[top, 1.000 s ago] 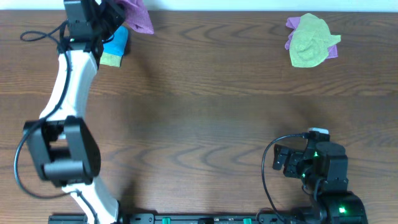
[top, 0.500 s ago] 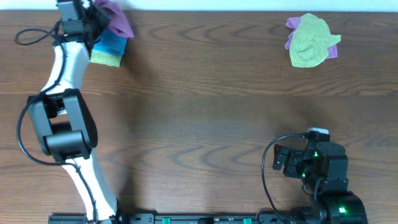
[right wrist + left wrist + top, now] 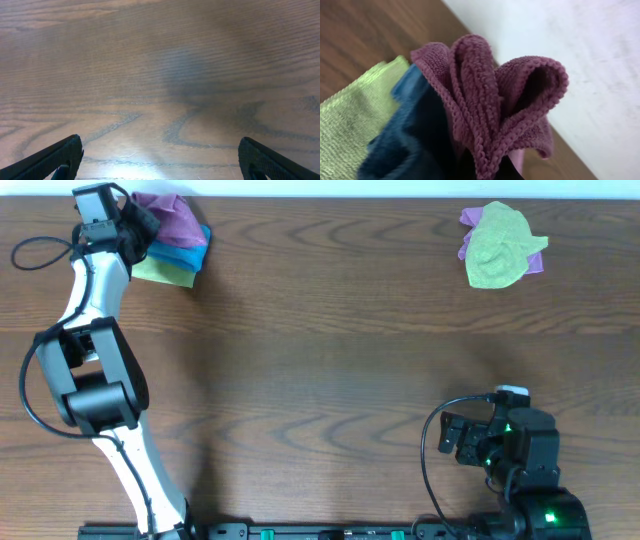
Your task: Fold the cloth
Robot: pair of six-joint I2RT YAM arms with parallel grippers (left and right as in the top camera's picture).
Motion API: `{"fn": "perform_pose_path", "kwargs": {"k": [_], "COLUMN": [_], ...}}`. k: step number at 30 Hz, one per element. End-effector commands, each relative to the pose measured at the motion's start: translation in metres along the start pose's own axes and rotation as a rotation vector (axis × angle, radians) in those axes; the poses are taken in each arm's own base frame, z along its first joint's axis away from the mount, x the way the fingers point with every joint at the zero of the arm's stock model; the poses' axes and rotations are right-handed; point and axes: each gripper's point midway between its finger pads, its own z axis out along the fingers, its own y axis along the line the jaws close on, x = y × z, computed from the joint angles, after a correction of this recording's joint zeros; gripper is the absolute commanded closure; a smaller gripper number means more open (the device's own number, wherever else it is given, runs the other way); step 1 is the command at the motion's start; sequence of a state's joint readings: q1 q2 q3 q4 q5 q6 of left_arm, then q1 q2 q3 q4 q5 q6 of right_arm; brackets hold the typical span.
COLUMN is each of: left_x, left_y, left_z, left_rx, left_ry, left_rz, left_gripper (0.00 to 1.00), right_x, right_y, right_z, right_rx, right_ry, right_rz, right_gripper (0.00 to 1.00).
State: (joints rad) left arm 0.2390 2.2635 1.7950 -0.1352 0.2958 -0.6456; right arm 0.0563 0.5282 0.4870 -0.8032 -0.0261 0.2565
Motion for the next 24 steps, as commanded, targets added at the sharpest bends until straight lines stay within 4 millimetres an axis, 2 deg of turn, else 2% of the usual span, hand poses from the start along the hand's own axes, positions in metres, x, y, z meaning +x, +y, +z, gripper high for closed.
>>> {"fn": "perform_pose_path", "kwargs": {"k": [1,6,9,12,20,21,24], "left_x": [-0.005,-0.013,-0.016,-0.017,-0.011,-0.011,-0.011], "left_y": [0.007,0.028,0.044,0.054,0.073,0.075,0.076], "left_z": [0.003,-0.001,-0.005,-0.008,-0.012,-0.013,-0.013], "left_rx": [-0.007,-0.060,-0.091,-0.112,-0.173,-0.179,-0.183], "left_ry": [0.001,-0.002,0.008,0.017,0.052,0.055,0.057], "left_rz": [0.017,-0.007,-0.030,-0.038,-0.037,-0.035,-0.035], "left_gripper": [0.94,0.90,0.92,0.94,0.93,0.86,0.56], "right_x": [0.000,0.000,0.000,0.000,0.000,0.000,0.000], "right_y": [-0.003,-0.003,-0.003,-0.003,-0.003,-0.003,-0.003], "right_z": [0.000,0.000,0.000,0.000,0.000,0.000,0.000], "right_rx": [0.011,0.011,0.011,0.011,0.011,0.011,0.011], "right_ry": [-0.004,-0.004,-0.003,-0.004,-0.004,-0.004,-0.004], "right_rz": [0.017,0.017,0.017,0.017,0.017,0.017,0.017], "right_gripper": [0.01,0.01,0.01,0.01,0.01,0.01,0.01]}}
